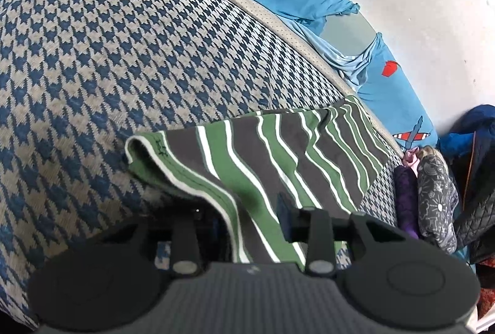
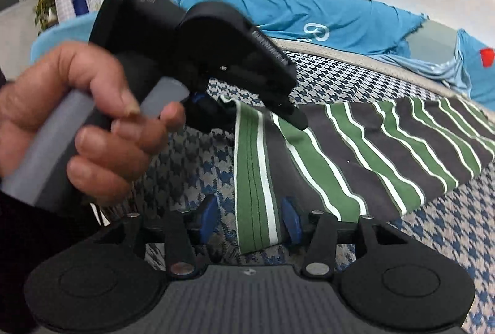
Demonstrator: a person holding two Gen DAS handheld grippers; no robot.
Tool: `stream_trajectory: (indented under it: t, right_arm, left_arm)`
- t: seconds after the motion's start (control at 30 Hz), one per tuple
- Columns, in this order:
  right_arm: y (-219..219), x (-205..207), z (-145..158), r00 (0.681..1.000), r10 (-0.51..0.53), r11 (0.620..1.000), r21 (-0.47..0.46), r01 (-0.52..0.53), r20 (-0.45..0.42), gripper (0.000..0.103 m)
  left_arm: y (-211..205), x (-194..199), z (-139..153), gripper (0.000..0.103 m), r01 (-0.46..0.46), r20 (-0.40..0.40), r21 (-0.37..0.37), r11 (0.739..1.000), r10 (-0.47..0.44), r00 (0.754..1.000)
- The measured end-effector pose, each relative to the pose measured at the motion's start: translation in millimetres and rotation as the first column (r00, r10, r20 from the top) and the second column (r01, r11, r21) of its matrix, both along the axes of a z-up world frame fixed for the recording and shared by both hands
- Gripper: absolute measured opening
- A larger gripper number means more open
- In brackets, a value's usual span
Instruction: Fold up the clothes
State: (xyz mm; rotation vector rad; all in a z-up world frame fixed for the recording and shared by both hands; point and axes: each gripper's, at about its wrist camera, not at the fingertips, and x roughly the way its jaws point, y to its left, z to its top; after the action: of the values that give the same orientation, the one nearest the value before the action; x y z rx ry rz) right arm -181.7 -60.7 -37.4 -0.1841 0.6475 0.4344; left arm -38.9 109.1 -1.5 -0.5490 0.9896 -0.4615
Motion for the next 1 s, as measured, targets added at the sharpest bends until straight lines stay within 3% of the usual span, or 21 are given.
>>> stream_trajectory:
  t: [0.27,0.33,0.43,0.53,0.6,0.8,0.93,1.0]
  right_arm:
    - [22,1,-20,0.996,0.022,0.986,-0.165,-0.007,0.087,0.047]
    - [23,1,-21,0.995,0.016,0.985,-0.170,0.001,0.098,0.041]
    - [18,5,-19,0.995,-0.017,0.987,-0.156,0.033,0.098,0.023]
    - [11,10,-16,0.995,-0.058,0.992,-0.109,0.066,0.075,0.014]
    - [4,14,-12,0.995,-0.088,0.994,-0.064,0.092,0.054,0.011]
    - [-25,26,4,0.983,-0.180,0.976,0.115,0.183,-0.040,0.009]
    - [-32,17,12,0.978,-0.196,0.961,0.183,0.206,-0.071,0.009]
    - [-36,23,15,0.978,-0.192,0.956,0.211,0.206,-0.086,0.009]
  left_arm:
    - [3,1,-1,0.031,0.007,-0.009,-0.024,1.000,-0.008,1.000]
    - [6,1,-2,0.031,0.002,-0.016,-0.027,1.000,-0.003,1.000]
    - [13,1,-6,0.032,-0.011,-0.028,-0.023,1.000,0.010,1.000]
    - [18,0,-10,0.038,-0.030,-0.036,-0.013,0.999,0.029,0.999]
    - [22,0,-12,0.052,-0.048,-0.039,-0.008,0.999,0.047,0.998]
    - [25,-2,-16,0.070,-0.054,-0.033,-0.036,0.998,0.053,0.998]
    - [23,0,-17,0.071,-0.065,-0.025,-0.043,0.997,0.064,0.998]
    - [21,1,-18,0.065,-0.068,-0.016,-0.041,0.997,0.067,0.998]
